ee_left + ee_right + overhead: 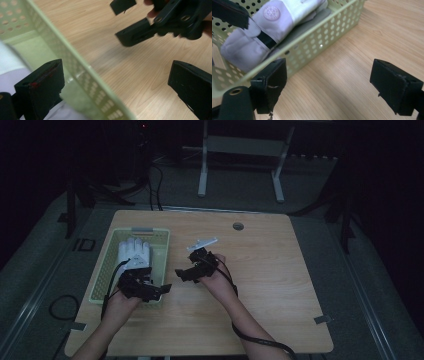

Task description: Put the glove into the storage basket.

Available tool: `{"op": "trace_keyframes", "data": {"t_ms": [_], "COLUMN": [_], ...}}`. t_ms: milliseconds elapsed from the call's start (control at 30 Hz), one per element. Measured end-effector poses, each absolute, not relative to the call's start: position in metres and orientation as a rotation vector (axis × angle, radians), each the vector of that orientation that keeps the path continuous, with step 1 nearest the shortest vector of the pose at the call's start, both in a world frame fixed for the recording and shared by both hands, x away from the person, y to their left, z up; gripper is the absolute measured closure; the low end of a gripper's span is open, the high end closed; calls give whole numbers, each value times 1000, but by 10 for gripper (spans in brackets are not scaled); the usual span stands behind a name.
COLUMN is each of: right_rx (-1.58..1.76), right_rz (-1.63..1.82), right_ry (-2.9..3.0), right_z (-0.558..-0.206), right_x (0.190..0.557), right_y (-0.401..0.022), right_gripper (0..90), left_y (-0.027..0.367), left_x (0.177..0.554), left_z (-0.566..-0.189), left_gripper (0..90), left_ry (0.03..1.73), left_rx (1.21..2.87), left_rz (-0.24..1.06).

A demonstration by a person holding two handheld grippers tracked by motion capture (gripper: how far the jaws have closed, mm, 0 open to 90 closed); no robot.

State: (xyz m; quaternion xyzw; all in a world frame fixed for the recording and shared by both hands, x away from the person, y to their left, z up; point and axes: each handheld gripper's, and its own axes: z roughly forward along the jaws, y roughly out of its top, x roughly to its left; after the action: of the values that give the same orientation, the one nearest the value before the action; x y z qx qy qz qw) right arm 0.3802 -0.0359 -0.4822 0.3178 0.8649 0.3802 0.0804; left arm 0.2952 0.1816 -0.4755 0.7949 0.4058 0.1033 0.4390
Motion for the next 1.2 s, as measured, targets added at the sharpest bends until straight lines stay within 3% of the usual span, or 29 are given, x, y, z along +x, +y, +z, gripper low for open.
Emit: {"op": "trace_keyframes", "data": {"t_ms": [500,1200], "right_rx": [976,1021], "right_rz": [1152,1150], "right_ry": [2532,2532], "right_z": [-490,-527], "right_x": [378,363], "right_y": [-98,-148], "right_gripper": [141,139], "left_y": [121,69], "left_x": [287,280], "left_z": [-475,-517], "left_gripper": [10,10], "left_ry": [876,723], "left_rx": [2021,2086], "left_rz": [210,91]}}
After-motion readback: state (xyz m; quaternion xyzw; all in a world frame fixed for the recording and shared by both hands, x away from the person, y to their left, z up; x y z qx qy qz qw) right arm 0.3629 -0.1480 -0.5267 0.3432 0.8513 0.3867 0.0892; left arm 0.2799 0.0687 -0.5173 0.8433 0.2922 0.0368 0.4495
